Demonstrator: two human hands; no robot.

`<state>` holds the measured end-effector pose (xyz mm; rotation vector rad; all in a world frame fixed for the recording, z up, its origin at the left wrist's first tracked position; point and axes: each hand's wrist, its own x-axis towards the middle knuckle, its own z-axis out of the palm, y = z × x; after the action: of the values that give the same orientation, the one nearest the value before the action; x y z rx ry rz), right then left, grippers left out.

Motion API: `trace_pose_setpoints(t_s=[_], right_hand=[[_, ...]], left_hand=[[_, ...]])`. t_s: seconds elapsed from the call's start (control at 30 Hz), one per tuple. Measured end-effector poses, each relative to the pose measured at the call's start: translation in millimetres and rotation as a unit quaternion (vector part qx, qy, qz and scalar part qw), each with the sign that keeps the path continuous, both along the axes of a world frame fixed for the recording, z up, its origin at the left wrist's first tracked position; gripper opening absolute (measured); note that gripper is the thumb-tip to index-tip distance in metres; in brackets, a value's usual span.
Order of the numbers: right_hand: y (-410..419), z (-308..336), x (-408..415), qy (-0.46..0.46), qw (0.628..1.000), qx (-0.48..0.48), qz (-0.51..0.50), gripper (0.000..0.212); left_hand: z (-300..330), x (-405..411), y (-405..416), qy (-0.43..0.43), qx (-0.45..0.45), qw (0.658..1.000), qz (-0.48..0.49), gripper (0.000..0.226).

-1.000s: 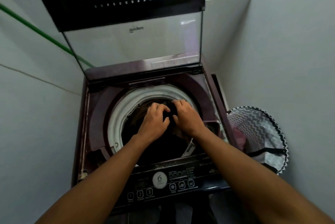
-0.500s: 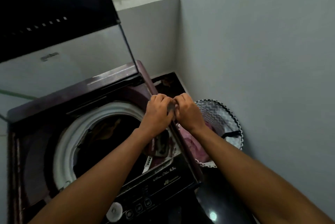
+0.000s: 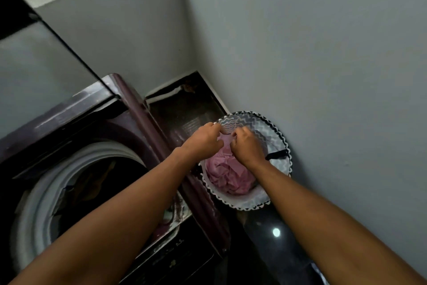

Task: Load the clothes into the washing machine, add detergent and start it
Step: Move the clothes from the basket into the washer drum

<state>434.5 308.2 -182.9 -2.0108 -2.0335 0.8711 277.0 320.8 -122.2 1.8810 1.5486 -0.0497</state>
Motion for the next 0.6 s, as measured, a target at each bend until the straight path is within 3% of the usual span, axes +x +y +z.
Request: trace_pose_setpoints(t_s=[0.17,0.3,0.47,0.6], right_hand=[[9.8,-72.0,16.0,0.003,0.991,-0.134,0.015,0.030],[14.6,-140.8,19.4,0.006,0.978,-0.204,0.049,0.033],[19.7,-245.0,18.8,0.005,0.957,-0.279,0.076,0.047],[27.5,-281.6,14.2,-0.013,0.944,-0.314,0.099,0.048]], left_hand=[[-69.0,33.3,18.7,0.010,-0.122,0.991,0.061,0.046],[-136.7,47.6,29.2,0.067,-0.194,0.976,0.067,0.057],[-218.6,65.2,46.4,0.094,-0.205,0.965,0.136,0.056],[-271.9,71.2,33.9,0.126,-0.209,0.936,0.255,0.064]])
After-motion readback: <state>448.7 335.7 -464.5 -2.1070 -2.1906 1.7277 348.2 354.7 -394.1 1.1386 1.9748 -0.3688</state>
